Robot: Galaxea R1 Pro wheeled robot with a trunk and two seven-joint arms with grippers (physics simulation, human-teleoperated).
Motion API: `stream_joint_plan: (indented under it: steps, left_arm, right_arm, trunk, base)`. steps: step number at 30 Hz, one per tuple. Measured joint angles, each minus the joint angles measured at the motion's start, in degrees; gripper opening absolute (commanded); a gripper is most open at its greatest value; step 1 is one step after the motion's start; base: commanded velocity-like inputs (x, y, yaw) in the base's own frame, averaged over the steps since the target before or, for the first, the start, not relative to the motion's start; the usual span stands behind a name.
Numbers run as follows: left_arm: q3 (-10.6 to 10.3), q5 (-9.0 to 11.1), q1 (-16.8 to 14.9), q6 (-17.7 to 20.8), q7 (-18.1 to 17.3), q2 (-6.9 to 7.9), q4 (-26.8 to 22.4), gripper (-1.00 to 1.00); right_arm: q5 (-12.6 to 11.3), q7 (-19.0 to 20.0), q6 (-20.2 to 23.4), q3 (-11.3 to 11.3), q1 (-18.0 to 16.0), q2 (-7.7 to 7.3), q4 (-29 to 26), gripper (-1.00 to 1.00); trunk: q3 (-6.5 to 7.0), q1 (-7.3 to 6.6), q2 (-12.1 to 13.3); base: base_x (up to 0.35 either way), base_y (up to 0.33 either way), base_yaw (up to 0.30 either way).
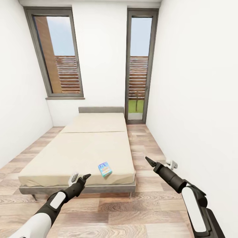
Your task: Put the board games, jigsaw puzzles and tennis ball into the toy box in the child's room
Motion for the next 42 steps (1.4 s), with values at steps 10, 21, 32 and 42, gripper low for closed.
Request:
stream_joint_plan:
  steps: [10, 21, 32, 42]
  left_arm:
    - [0.05, 0.0, 0.0, 0.0, -0.01, 0.21, 0.0, 1.0]
    - [0.04, -0.08, 0.0, 0.0, 0.0, 0.37, -0.08, 1.0]
    - [-0.2, -0.09, 0.0, 0.0, 0.0, 0.05, -0.17, 1.0]
    - [-0.21, -0.04, 0.0, 0.0, 0.0, -0.03, -0.25, 1.0]
  right_arm:
    - [0.0, 0.0, -0.04, -0.07, -0.05, 0.04, 0.76, 1.0]
    - [0.0, -0.07, -0.08, -0.1, -0.07, 0.11, 1.73, 1.0]
    - [-0.01, 0.0, -0.09, -0.16, -0.07, 0.07, 1.87, 1.0]
    - [-0.01, -0.01, -0.06, -0.17, -0.07, 0.07, 1.9, 1.0]
  trunk:
    - [-1.8, 2.2, -4.01]
    - [-3.77, 4.61, -8.43]
    - [-5.75, 7.03, -12.84]
    - [-7.54, 9.23, -16.85]
  base:
    - [0.0, 0.0, 0.0]
    - [0.0, 0.0, 0.0]
    - [0.0, 0.0, 0.0]
    - [0.0, 0.0, 0.0]
